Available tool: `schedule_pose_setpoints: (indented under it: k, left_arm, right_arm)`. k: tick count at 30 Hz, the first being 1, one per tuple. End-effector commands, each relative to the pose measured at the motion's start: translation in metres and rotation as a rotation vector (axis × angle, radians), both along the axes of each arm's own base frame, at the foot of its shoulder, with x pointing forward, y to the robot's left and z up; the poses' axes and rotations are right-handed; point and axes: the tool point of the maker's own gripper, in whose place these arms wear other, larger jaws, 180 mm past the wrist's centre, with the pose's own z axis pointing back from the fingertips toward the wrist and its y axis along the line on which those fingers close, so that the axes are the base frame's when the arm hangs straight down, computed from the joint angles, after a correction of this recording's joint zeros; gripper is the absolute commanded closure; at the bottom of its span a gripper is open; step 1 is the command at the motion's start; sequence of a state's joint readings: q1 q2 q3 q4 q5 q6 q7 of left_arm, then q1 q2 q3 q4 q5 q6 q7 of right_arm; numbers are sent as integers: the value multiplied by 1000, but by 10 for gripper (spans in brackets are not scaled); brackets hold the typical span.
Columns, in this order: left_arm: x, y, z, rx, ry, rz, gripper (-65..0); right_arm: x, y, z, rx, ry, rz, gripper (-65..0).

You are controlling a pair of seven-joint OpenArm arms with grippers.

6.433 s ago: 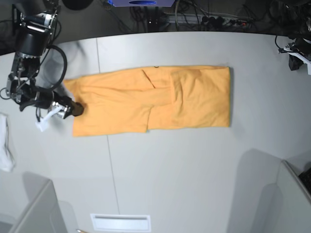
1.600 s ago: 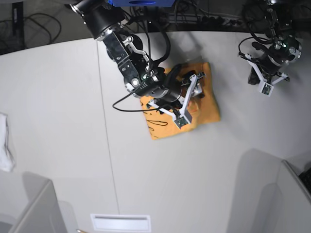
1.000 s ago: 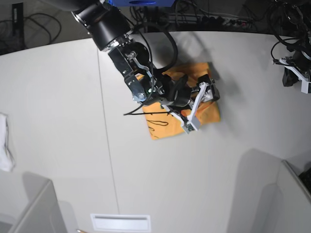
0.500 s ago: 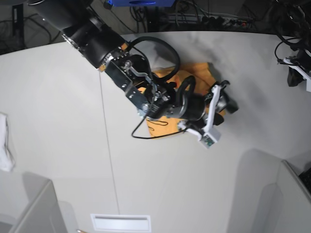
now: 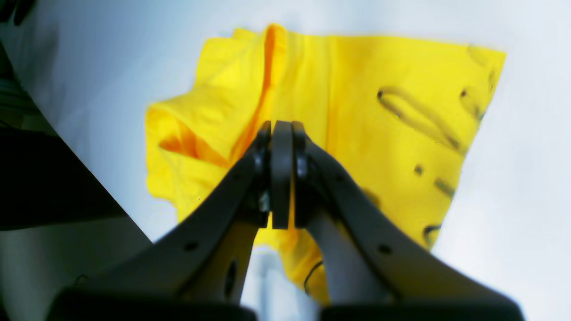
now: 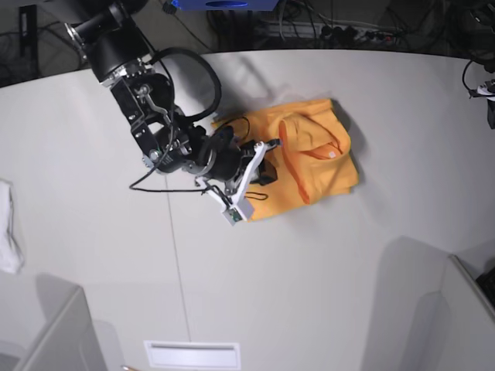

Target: Fold the T-shirt properly

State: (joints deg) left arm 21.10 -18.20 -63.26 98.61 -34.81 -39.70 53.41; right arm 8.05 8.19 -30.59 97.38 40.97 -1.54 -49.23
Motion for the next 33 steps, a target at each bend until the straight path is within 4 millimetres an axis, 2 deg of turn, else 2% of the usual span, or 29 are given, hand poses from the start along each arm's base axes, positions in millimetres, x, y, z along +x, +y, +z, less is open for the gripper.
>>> schedule_pose_setpoints:
  k: [1,4,8,14,17,20,22,26,30,33]
  left_arm:
    - [6,3,14,31,-32,-21,0]
    - [6,3,14,30,-34,-21,0]
    - [6,3,14,29,-32,-20,0]
    - [5,5,15,34,-32,-14,0]
    - [5,5,15,34,-32,-14,0]
    - [5,5,15,34,-32,-14,0]
    - [4,5,15,34,-31,-13,0]
    - [1,6,13,35,-21,-13,0]
    - [0,6,12,35,-18,-13,0]
    - [0,5,12,35,-19,-15,0]
  right_arm:
    - [-1,7,9,29,-9,14,0]
    - [-15,13,2,38,36,26,0]
    - [-21,19,0,26,31,29,0]
    - [-27,39,22,33,-40,67,0]
    - [-27,47,12,-15,-14,74,0]
    - [-24,50,-13,-74,22,53,0]
    - [-21,48,-23,-91,26,40,0]
    - [-22,41,-25,-106,27,41,0]
    - [-19,39,-17,-103,10,39,0]
    - [-14,37,-26,-125,24,35,0]
